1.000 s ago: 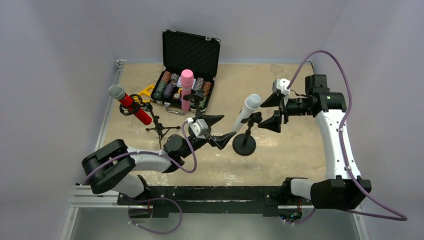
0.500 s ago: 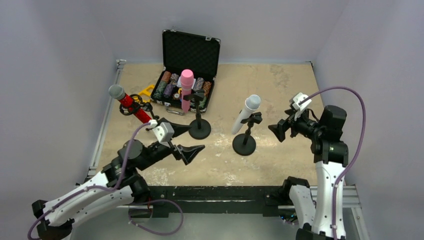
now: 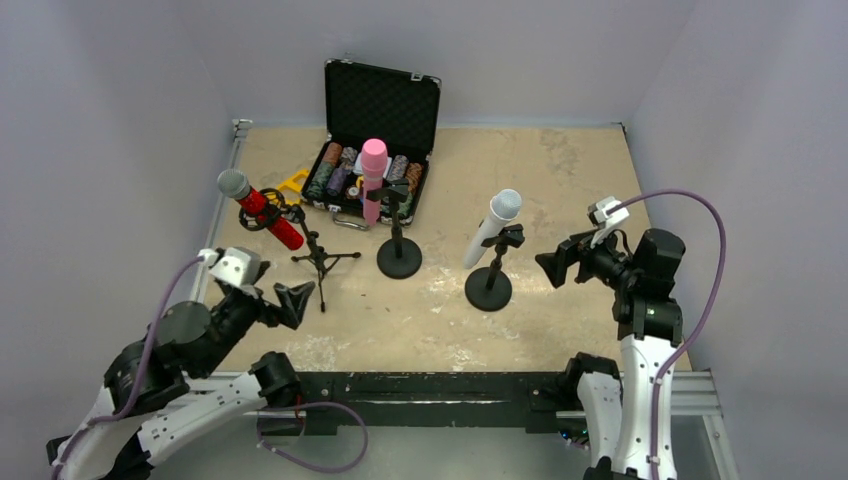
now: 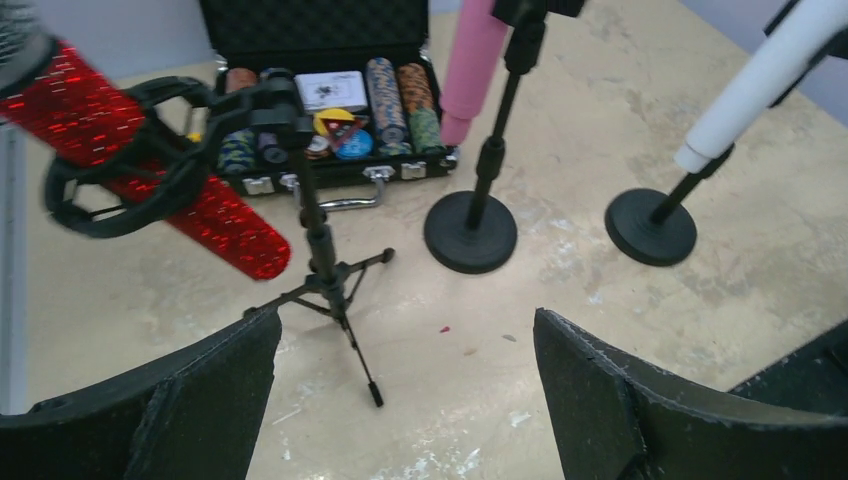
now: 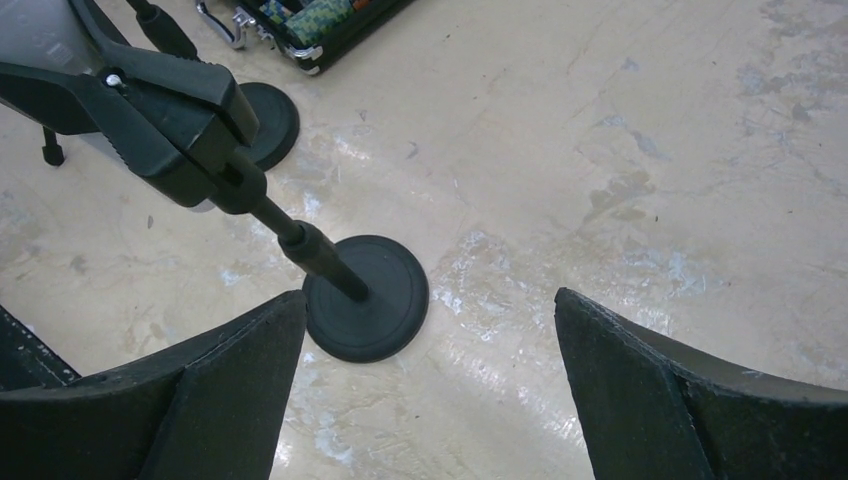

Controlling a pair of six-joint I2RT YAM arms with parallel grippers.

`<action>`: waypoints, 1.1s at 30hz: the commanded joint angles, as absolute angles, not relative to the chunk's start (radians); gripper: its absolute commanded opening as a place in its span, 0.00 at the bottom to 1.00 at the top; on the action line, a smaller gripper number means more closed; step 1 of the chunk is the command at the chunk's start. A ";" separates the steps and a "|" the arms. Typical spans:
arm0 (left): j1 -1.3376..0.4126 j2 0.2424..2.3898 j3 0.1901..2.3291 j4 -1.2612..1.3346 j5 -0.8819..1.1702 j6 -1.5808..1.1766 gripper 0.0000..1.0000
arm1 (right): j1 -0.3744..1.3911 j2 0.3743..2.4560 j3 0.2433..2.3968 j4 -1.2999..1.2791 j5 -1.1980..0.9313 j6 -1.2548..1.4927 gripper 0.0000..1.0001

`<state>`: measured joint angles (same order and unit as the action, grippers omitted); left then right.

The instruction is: Attach the microphones to the stand

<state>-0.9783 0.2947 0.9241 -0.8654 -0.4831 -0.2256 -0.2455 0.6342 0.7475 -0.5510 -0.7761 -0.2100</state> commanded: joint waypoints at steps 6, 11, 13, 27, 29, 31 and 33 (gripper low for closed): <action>-0.983 0.229 0.856 -0.840 -0.614 -0.234 1.00 | -0.260 0.616 0.728 -0.532 -0.902 -0.292 0.98; -0.982 0.315 0.824 -0.787 -0.564 -0.173 1.00 | -0.258 0.611 0.707 -0.603 -1.014 -0.472 0.98; -0.982 0.297 0.795 -0.755 -0.517 -0.134 1.00 | -0.259 0.607 0.689 -0.614 -1.055 -0.557 0.96; -0.965 0.227 0.709 -0.682 -0.406 -0.076 1.00 | -0.231 0.800 0.592 -0.417 -1.335 -0.783 0.84; -0.962 0.230 0.706 -0.678 -0.398 -0.074 1.00 | -0.182 0.827 0.574 -0.297 -1.287 -0.718 0.83; -0.960 0.232 0.704 -0.677 -0.395 -0.072 1.00 | -0.120 0.861 0.579 -0.230 -1.245 -0.687 0.83; -0.957 0.234 0.705 -0.677 -0.393 -0.071 1.00 | -0.073 0.907 0.594 -0.183 -1.249 -0.653 0.81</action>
